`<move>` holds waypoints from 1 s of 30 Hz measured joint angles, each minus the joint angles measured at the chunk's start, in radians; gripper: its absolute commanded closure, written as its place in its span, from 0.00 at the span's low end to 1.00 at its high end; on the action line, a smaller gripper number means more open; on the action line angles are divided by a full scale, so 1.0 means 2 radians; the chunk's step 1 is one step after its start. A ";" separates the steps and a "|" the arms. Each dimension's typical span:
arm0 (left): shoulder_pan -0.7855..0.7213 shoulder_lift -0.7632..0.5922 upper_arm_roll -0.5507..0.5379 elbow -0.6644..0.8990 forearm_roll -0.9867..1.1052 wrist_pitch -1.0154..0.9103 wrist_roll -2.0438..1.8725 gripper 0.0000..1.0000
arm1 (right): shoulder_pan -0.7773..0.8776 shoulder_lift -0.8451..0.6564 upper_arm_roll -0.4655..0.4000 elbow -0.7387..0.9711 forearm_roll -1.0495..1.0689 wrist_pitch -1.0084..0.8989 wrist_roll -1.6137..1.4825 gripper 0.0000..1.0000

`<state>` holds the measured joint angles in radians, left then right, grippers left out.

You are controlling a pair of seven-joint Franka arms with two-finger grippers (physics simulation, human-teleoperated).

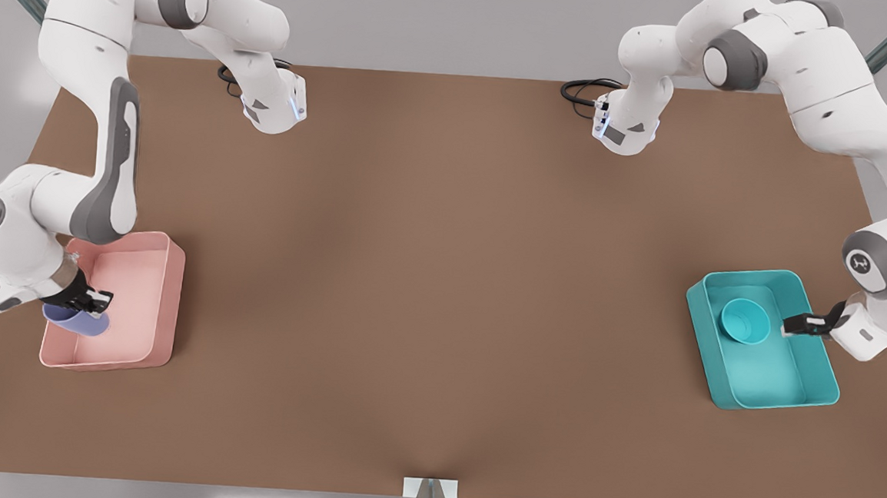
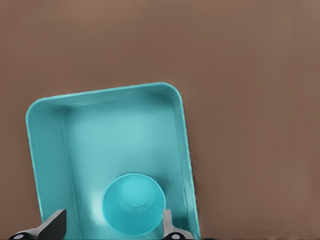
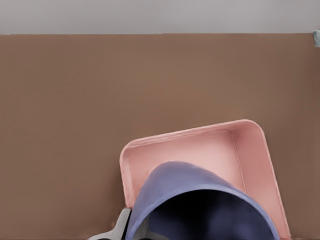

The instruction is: Put the bowls and cups in different boxes

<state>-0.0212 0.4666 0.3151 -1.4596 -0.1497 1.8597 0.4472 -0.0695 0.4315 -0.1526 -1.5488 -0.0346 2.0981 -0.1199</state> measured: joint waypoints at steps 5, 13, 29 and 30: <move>-0.038 -0.096 -0.151 0.019 0.100 -0.094 -0.057 0.00 | -0.015 0.085 -0.008 0.024 0.007 -0.012 -0.039 0.79; -0.064 -0.091 -0.165 0.059 0.131 -0.188 -0.114 0.00 | -0.021 0.133 -0.008 0.025 0.027 0.015 -0.081 0.54; -0.059 -0.090 -0.165 0.059 0.136 -0.226 -0.173 0.00 | -0.004 0.034 0.008 0.055 0.036 -0.051 -0.093 0.00; -0.059 -0.090 -0.165 0.059 0.136 -0.226 -0.175 0.00 | 0.004 0.030 0.011 0.079 0.040 -0.077 -0.088 0.00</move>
<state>-0.1396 0.2862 -0.0153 -1.3411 0.1219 1.4070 0.0974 -0.0607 0.4917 -0.1305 -1.3915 0.0446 1.9438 -0.2968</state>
